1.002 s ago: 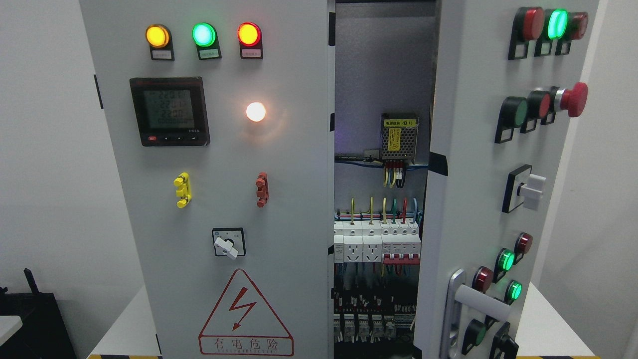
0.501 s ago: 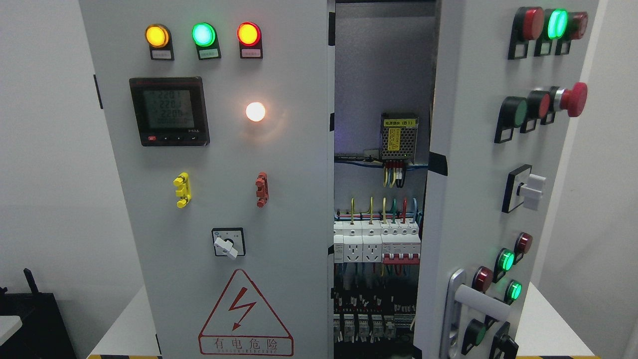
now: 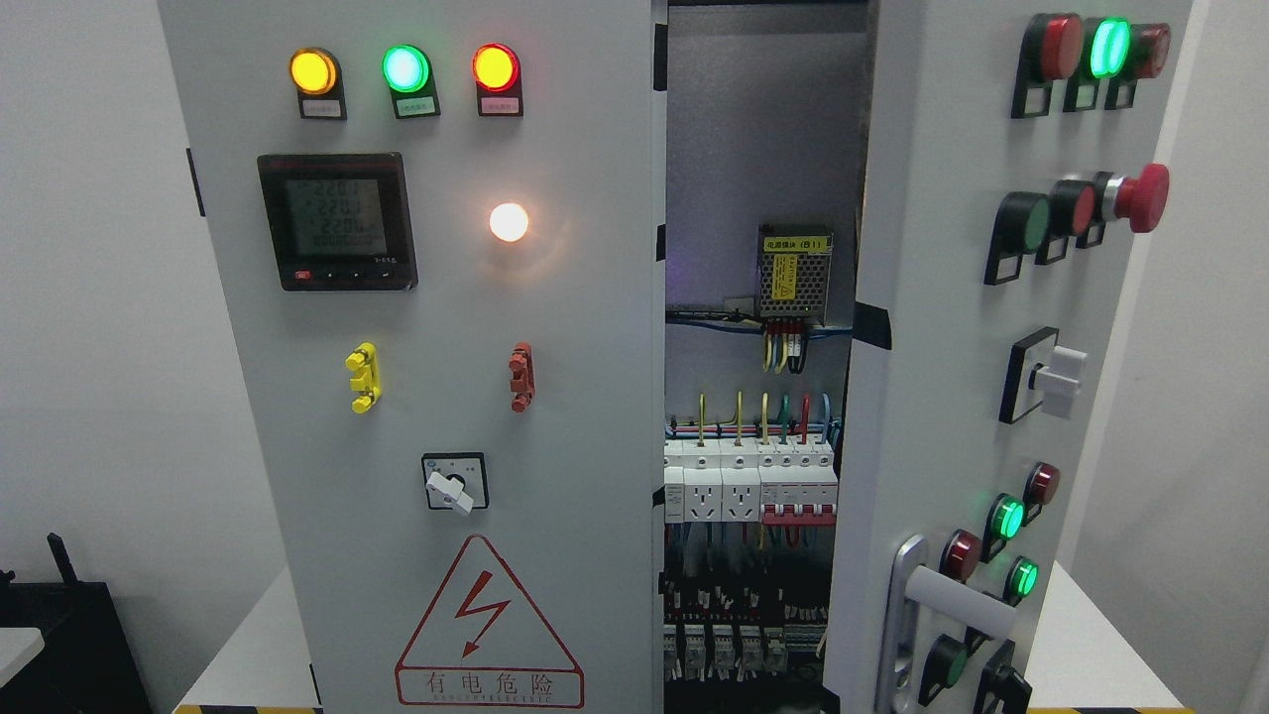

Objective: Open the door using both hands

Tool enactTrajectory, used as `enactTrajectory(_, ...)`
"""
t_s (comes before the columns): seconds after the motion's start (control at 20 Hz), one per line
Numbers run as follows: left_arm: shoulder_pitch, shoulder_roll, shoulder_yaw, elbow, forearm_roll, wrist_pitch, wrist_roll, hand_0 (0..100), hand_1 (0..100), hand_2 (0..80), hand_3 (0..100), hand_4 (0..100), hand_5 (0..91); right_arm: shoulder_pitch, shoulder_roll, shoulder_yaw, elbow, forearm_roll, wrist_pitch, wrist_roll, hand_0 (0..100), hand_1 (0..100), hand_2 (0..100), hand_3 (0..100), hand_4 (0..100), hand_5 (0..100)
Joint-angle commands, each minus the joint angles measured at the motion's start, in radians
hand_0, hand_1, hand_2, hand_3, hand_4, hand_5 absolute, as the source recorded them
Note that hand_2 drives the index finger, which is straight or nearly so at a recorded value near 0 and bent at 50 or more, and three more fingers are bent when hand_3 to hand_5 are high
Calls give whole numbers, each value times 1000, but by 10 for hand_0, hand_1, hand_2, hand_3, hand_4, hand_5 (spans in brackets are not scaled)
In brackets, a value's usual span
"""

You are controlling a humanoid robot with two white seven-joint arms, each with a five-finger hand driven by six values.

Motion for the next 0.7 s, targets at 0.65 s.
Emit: enactTrajectory(0.65,-424,504,123,-237,558,472,-472,0,0,0,0,31,0,0,0,0,0,0,0,0,0,0,0,0,0,0)
